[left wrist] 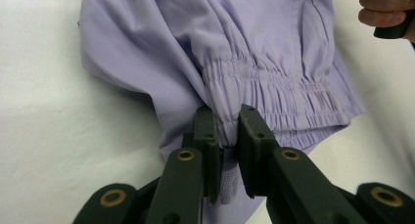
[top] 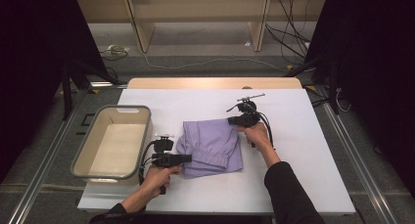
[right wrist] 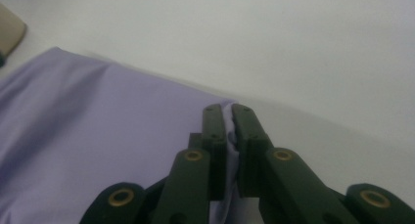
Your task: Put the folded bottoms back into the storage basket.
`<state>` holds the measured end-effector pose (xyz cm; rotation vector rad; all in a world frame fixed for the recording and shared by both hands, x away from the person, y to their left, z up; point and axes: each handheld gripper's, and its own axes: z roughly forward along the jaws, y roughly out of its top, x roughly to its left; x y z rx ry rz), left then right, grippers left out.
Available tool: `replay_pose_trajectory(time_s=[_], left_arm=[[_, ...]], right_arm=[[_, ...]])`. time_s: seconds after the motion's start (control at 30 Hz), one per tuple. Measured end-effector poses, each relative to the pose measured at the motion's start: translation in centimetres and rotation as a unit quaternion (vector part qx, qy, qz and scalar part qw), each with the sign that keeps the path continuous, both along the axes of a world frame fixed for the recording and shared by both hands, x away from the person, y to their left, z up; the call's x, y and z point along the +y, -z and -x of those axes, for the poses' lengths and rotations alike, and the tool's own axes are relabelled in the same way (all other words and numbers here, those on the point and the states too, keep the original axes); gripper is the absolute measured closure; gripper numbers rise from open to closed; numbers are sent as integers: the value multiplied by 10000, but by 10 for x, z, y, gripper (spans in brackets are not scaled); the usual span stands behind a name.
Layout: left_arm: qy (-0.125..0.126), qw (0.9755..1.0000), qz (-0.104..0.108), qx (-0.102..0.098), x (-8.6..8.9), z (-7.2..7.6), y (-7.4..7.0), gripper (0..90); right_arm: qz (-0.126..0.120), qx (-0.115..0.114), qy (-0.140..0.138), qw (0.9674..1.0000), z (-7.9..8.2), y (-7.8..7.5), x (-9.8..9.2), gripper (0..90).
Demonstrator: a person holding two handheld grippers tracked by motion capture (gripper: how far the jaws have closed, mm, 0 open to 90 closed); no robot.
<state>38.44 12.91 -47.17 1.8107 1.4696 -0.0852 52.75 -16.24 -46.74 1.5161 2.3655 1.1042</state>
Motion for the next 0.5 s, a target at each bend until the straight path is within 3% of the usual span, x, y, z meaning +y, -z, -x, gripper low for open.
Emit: replay_pose_trajectory(time_s=[0.2,0.5], left_arm=[[28,9997,219,-46,3,1,-6,799],[184,9993,229,-240,11,6,-20,800]], right_arm=[[-113,-166,-77,9998,6,-14,3,862],[-351,-298,-143,9988,15,-30,7,864]])
